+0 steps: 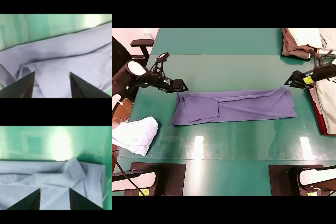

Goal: Fold the shirts.

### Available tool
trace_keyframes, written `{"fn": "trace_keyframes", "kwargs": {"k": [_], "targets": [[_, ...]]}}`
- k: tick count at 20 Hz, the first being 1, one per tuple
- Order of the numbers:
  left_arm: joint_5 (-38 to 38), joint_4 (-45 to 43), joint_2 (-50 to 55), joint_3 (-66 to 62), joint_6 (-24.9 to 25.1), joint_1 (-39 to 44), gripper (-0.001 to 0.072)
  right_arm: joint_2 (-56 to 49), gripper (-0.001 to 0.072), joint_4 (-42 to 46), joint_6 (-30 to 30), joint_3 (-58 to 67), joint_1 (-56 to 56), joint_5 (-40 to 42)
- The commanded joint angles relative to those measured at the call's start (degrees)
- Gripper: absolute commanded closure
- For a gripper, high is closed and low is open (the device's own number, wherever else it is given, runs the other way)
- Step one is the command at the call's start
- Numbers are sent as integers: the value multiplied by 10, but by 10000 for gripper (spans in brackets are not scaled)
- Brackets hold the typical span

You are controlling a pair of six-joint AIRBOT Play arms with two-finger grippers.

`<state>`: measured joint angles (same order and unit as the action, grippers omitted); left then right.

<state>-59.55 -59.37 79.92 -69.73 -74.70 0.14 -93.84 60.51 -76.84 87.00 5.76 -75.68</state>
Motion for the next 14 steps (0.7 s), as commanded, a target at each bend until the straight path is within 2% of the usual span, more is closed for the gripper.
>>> {"fn": "trace_keyframes", "kwargs": {"k": [1, 2, 3, 4, 8, 12, 14], "targets": [[-43, 16, 2, -25, -5, 0, 210, 4, 291, -25, 40, -18, 60, -54], [-46, 25, 3, -25, -5, 0, 296, 9, 197, -25, 40, -41, 84, -55], [-46, 37, 3, -25, -3, 0, 589, 10, 144, -25, 41, -61, 105, -55], [-42, 54, 3, -25, -1, 0, 670, 8, 144, -25, 41, -80, 125, -55], [-28, 88, 3, -25, -1, 22, 670, -13, 157, -30, 68, -153, 154, -51], [2, 88, 12, -24, -6, 90, 679, -42, 163, -90, 90, -174, 114, -24], [25, 88, 23, -25, -31, 125, 679, -49, 351, -102, 100, -174, 83, -8]]}}
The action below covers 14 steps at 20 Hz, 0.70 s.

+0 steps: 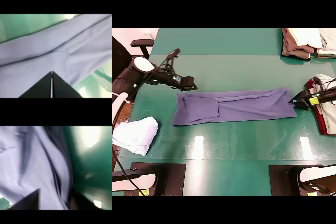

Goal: Fold the shirts.

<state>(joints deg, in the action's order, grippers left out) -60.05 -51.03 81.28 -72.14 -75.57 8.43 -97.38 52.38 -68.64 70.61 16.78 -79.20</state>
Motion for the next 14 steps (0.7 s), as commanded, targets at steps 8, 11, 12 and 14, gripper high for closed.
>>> {"fn": "trace_keyframes", "kwargs": {"k": [8, 11, 12, 14], "targets": [[80, 8, 128, -74, -42, 167, 680, 94, 695, -37, 16, 71, -61, 10], [81, 9, 189, -134, -56, 202, 680, 150, 695, -72, -10, 129, -94, 1], [80, 9, 208, -152, -56, 212, 680, 163, 695, -84, -17, 147, -113, 1], [74, 9, 245, -190, -64, 233, 680, 178, 695, -104, -30, 178, -153, 1]]}}
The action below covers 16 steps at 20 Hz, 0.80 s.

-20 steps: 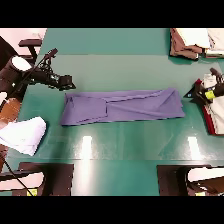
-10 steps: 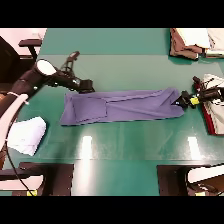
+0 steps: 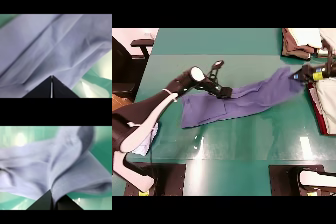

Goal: Fold the shirts.

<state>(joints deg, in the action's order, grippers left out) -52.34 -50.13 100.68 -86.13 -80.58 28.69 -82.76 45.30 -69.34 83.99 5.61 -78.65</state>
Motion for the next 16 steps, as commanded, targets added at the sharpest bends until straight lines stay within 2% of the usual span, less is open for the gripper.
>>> {"fn": "trace_keyframes", "kwargs": {"k": [1, 10, 13, 16], "targets": [[-5, 0, 66, -63, -20, 37, 680, 33, 695, -44, -27, 59, -60, -5], [15, 22, 113, -93, -22, 55, 680, 33, 695, -53, -36, 129, -215, 19], [-12, 17, 103, -116, -20, 40, 680, 32, 695, -53, -36, 129, -238, 26], [-59, -65, 46, -123, -28, -15, 680, 32, 695, -53, -36, 129, -255, 37]]}}
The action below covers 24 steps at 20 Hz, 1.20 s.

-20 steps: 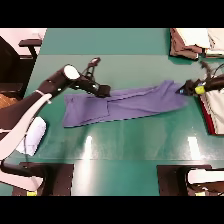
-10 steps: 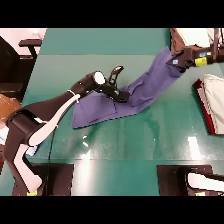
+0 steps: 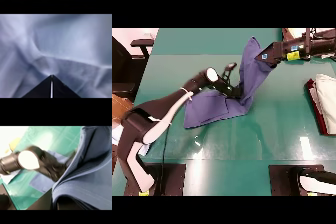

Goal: Fold the shirts.

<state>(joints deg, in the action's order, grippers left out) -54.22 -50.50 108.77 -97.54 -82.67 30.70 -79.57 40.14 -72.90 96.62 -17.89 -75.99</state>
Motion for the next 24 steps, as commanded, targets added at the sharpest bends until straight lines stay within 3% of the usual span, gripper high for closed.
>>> {"fn": "trace_keyframes", "kwargs": {"k": [1, 4, 9, 10, 11, 12, 13, 14, 16, 19, 24], "targets": [[-63, -101, -58, -9, -19, -60, 680, 0, 695, -2, 0, 2, -32, 12], [-116, -184, -147, -9, -28, -156, 679, -6, 694, -2, 4, 2, -97, 50], [-129, -199, -294, -9, -28, -301, 679, -93, 689, -37, 41, 2, -274, 187], [-133, -199, -316, -9, -28, -322, 679, -115, 609, -57, 67, 2, -302, 208], [-140, -199, -333, -9, -27, -338, 679, -135, 353, -61, 79, 2, -328, 227], [-149, -199, -347, -9, -24, -351, 679, -150, 144, -51, 80, 2, -344, 234], [-159, -199, -357, -9, -24, -360, 679, -161, 86, -36, 80, 2, -352, 228], [-168, -199, -362, -9, -24, -365, 679, -165, 94, -12, 79, 2, -351, 213], [-180, -200, -364, -9, -24, -365, 678, -161, 254, 71, 38, 1, -334, 182], [-191, -198, -365, -8, -24, -365, 678, -136, 261, 145, 13, -28, -273, 132], [-196, -195, -363, -8, -24, -364, 679, -75, 259, 143, -13, -184, -106, 130]]}}
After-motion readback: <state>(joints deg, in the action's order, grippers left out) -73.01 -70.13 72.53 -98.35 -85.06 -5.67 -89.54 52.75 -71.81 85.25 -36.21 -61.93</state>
